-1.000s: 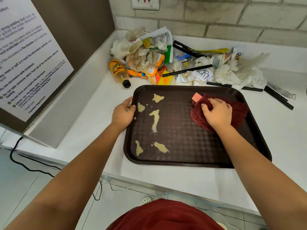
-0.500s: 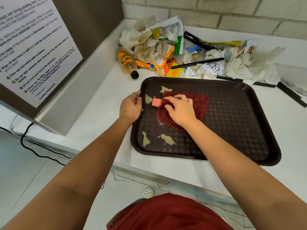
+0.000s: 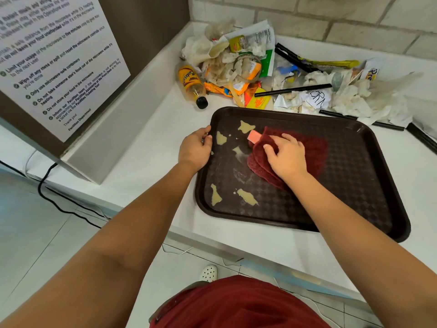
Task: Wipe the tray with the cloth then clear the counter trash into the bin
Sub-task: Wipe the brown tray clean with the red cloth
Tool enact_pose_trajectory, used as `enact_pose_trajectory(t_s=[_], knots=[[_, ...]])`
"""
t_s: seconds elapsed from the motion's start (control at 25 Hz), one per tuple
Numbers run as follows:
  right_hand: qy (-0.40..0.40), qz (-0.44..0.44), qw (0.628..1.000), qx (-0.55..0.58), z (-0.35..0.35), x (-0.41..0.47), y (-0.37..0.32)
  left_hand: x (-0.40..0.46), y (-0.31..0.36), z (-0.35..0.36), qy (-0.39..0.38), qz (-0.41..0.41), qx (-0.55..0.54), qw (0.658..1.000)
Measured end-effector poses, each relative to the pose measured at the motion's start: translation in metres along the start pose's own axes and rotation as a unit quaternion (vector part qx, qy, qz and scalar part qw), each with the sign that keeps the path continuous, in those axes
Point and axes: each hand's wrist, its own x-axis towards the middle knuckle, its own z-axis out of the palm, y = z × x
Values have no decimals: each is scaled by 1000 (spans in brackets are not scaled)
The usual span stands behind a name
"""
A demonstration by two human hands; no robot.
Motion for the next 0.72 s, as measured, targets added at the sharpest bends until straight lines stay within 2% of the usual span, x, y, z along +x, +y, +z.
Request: enact_pose_trajectory(t_s=[0.08, 0.24, 0.4, 0.52, 0.64, 0.72], knots=[[-10, 3, 1000, 0, 5, 4, -22, 0, 1, 0, -1, -2, 2, 1000], [-39, -91, 995, -10, 17, -4, -57, -1, 1, -2, -5, 6, 3, 1000], [-67, -140, 986, 61, -1, -13, -32, 0, 1, -3, -9, 6, -3, 1000], [-15, -86, 992, 88, -17, -15, 5, -3, 3, -2, -10, -1, -3, 1000], [17, -12, 1000, 23, -18, -13, 23, -6, 7, -4, -5, -8, -2, 1000], [16, -5, 1000, -14, -13, -11, 24, -9, 10, -8, -18, -22, 27, 999]])
